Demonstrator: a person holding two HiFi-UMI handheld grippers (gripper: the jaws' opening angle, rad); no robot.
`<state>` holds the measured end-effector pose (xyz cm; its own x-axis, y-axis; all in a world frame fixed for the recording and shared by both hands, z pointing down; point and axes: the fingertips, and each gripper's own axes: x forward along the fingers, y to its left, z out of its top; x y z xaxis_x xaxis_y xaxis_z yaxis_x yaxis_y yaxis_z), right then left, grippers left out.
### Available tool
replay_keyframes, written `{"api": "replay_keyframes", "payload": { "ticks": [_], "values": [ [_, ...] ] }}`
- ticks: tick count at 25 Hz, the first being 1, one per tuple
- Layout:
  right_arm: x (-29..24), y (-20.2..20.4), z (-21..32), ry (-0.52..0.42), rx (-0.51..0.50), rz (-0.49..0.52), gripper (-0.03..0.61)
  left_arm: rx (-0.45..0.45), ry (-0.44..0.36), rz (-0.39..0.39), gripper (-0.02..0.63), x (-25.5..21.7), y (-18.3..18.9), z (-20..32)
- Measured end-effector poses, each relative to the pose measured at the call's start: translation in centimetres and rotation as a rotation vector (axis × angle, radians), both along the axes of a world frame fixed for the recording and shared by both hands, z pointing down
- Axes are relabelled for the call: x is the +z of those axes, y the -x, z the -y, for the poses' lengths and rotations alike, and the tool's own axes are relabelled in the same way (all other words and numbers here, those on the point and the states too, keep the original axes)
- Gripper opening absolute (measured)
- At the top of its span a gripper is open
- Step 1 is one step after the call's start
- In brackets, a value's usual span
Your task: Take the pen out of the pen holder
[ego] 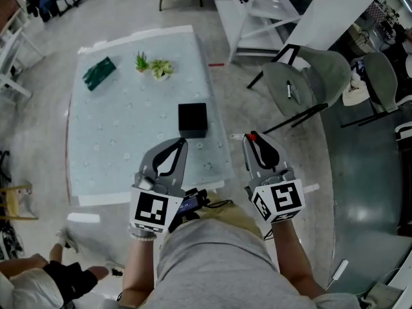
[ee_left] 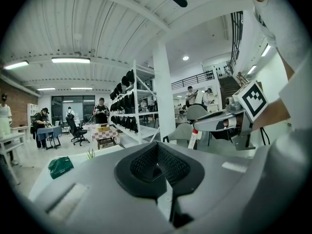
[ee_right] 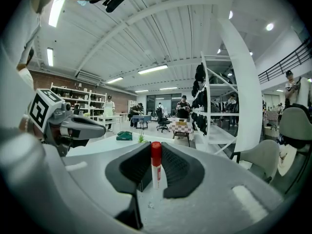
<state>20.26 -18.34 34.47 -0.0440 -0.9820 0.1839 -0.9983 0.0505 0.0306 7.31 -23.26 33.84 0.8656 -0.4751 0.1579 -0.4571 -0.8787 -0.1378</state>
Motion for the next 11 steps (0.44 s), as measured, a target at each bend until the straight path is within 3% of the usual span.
{"api": "replay_keyframes", "payload": {
  "ticks": [11],
  "values": [
    [-0.07,0.22,0.11,0.003,-0.008,-0.008,0.063,0.006,-0.013,-0.009,0.006,-0.46,-0.05,0.05]
  ]
}}
